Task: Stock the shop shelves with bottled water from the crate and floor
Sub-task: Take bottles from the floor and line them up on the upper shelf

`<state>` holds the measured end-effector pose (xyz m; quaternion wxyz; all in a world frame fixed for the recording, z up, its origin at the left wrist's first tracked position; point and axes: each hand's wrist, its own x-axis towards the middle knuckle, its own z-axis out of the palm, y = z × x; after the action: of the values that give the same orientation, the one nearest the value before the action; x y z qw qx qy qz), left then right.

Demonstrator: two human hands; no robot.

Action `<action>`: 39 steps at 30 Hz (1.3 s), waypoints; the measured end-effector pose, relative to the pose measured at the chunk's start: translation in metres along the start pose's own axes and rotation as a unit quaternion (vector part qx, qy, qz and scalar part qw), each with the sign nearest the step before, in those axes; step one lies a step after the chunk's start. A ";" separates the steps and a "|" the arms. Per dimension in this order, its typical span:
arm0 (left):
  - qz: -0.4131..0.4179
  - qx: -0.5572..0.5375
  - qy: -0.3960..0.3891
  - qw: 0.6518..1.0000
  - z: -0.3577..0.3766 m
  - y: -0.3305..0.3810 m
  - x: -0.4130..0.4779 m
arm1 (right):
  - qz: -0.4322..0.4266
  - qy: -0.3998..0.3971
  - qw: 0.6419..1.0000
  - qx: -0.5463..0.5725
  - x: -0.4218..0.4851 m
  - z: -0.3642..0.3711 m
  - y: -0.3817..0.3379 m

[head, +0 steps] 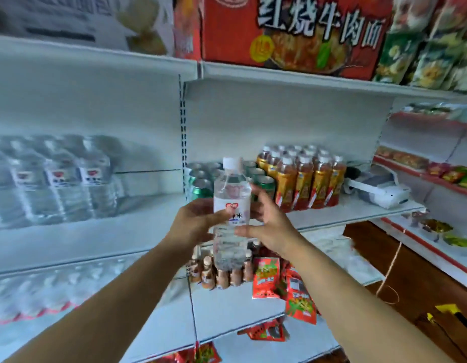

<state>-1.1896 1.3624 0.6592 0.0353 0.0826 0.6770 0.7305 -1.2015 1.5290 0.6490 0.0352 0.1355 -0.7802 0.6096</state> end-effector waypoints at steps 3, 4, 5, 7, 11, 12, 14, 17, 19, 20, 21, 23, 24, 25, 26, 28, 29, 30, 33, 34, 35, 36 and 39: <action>0.019 0.001 0.074 0.997 -0.048 0.008 0.011 | -0.012 -0.017 0.999 0.035 0.040 0.050 -0.009; 0.024 -0.001 0.097 0.995 -0.064 0.009 0.014 | -0.012 -0.026 0.998 0.048 0.053 0.067 -0.011; 0.029 -0.004 0.123 0.992 -0.081 0.008 0.018 | -0.012 -0.035 0.998 0.056 0.065 0.085 -0.011; 0.033 0.002 0.172 0.985 -0.114 0.007 0.028 | -0.013 -0.045 0.997 0.068 0.090 0.120 -0.009; 0.028 0.047 0.224 0.973 -0.177 -0.009 0.056 | -0.014 -0.058 0.996 0.064 0.141 0.178 0.007; 0.022 0.054 0.229 0.972 -0.190 -0.015 0.063 | -0.011 -0.058 0.996 0.060 0.152 0.189 0.013; 0.018 0.072 0.233 0.970 -0.209 -0.026 0.077 | -0.002 -0.050 0.997 0.055 0.172 0.205 0.025; 0.014 0.110 0.219 0.969 -0.229 -0.040 0.097 | 0.017 -0.042 0.997 0.054 0.200 0.219 0.038; 0.019 0.147 0.223 0.963 -0.236 -0.047 0.111 | 0.030 -0.048 0.997 0.050 0.215 0.222 0.042; 0.022 0.164 0.239 0.957 -0.237 -0.050 0.117 | 0.032 -0.053 0.997 0.045 0.222 0.223 0.044; 0.026 0.177 0.262 0.948 -0.237 -0.054 0.121 | 0.030 -0.058 0.997 0.038 0.228 0.223 0.046; 0.037 0.190 0.286 0.938 -0.233 -0.062 0.127 | 0.025 -0.060 0.998 0.023 0.241 0.222 0.049; 0.036 0.196 0.283 0.938 -0.230 -0.067 0.130 | 0.024 -0.059 0.998 0.018 0.247 0.222 0.051; 0.030 0.205 0.276 0.939 -0.227 -0.072 0.133 | 0.024 -0.059 0.998 0.017 0.253 0.222 0.054; 0.018 0.217 0.269 0.938 -0.224 -0.076 0.137 | 0.024 -0.062 0.998 0.018 0.260 0.222 0.056; -0.015 0.244 0.264 0.933 -0.218 -0.080 0.144 | 0.022 -0.075 0.997 0.014 0.271 0.223 0.059; -0.032 0.246 0.269 0.931 -0.216 -0.081 0.148 | 0.017 -0.082 0.996 0.008 0.278 0.224 0.060; -0.040 0.240 0.271 0.931 -0.214 -0.081 0.152 | 0.012 -0.087 0.996 0.000 0.283 0.225 0.060; -0.060 0.248 0.275 0.927 -0.214 -0.083 0.165 | -0.002 -0.093 0.996 -0.010 0.299 0.230 0.062; -0.067 0.253 0.277 0.925 -0.214 -0.083 0.168 | -0.004 -0.095 0.995 -0.005 0.304 0.233 0.063; -0.072 0.253 0.279 0.924 -0.214 -0.083 0.169 | -0.004 -0.096 0.995 0.002 0.308 0.235 0.064; -0.075 0.256 0.280 0.922 -0.213 -0.084 0.171 | -0.004 -0.099 0.995 0.009 0.312 0.238 0.066; -0.072 0.285 0.274 0.916 -0.212 -0.087 0.173 | -0.013 -0.101 0.995 0.018 0.321 0.248 0.070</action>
<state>-1.4004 1.1895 0.5706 -0.1238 -0.1628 0.8437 0.4963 -1.5007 1.2516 0.5908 -0.0379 0.2074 -0.7669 0.6062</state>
